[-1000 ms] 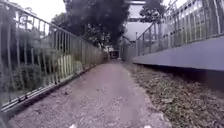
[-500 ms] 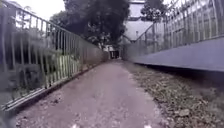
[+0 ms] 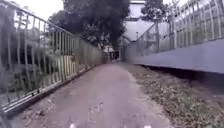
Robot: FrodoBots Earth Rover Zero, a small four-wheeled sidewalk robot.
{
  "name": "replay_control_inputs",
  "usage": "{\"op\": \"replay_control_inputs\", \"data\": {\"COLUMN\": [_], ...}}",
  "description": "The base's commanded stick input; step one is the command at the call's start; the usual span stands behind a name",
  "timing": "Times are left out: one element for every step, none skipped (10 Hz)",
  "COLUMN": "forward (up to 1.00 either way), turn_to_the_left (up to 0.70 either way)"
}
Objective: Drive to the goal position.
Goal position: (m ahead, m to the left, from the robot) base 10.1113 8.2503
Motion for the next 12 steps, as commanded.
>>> {"op": "replay_control_inputs", "data": {"forward": [0.7, 0.7, 0.7, 0.7, 0.7, 0.7, 0.7, 0.7, 0.7, 0.7, 0.7, 0.7], "turn_to_the_left": [0.0, 0.0, 0.0, 0.0, 0.0, 0.0, 0.0, 0.0, 0.0, 0.0, 0.0, 0.0]}}
